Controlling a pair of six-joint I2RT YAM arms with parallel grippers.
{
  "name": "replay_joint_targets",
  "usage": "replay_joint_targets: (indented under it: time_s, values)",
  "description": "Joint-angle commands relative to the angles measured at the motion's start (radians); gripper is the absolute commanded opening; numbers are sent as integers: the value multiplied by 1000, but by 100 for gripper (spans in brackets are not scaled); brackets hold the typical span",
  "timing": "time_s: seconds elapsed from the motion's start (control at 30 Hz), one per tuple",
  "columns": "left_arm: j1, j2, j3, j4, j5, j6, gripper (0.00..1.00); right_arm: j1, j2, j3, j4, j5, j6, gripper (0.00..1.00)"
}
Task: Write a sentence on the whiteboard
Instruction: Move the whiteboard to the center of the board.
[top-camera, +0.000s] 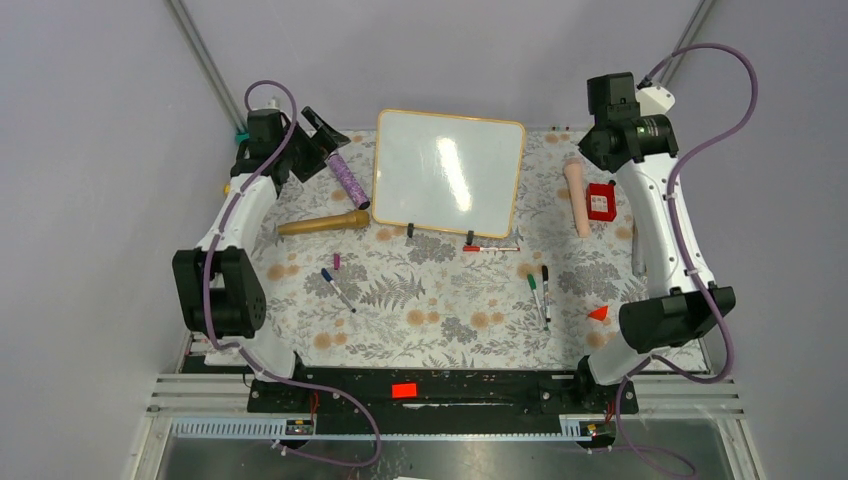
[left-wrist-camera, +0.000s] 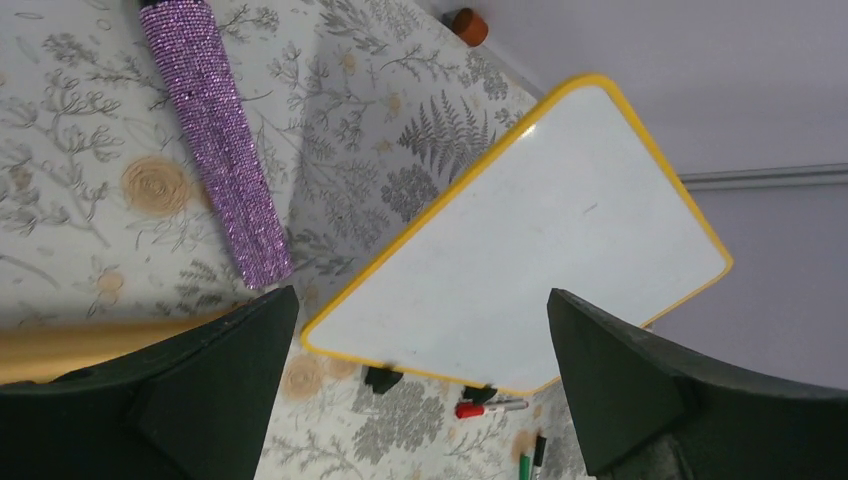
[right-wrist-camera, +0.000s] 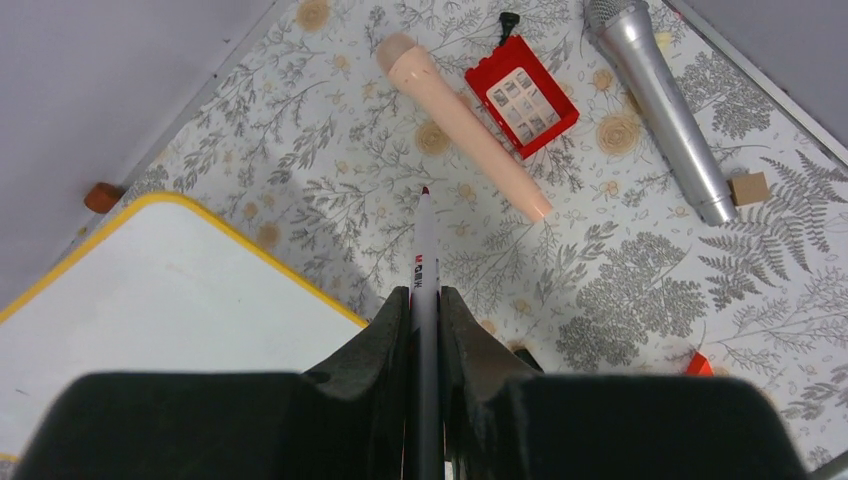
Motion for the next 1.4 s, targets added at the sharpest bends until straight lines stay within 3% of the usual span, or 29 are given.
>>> replay_joint_targets:
  time_s: [0.0,0.1,0.3,0.5,0.7,1.07,1.37]
  values:
    - [34,64,40,253,134,-119,98,-34,17,23,112,-20,-15,0]
    - [34,139,65,361,161,-176,98,-91,52,6,204,-140,34,0]
    - [29,301,90,619,159,-324,97,-151,234,130,212,-247,158,0]
    - [2,468,240,623,159,-349,96,-152,325,86,355,-449,249,0]
    - [-31,643,374,717,292,-462,93,-150,379,37,429,-525,283,0]
    - [-64,594,125,958,391,-583,92,-150,412,-93,530,-716,302,0]
    - [-62,505,8,960,415,-556,92,-144,481,-86,530,-830,323,0]
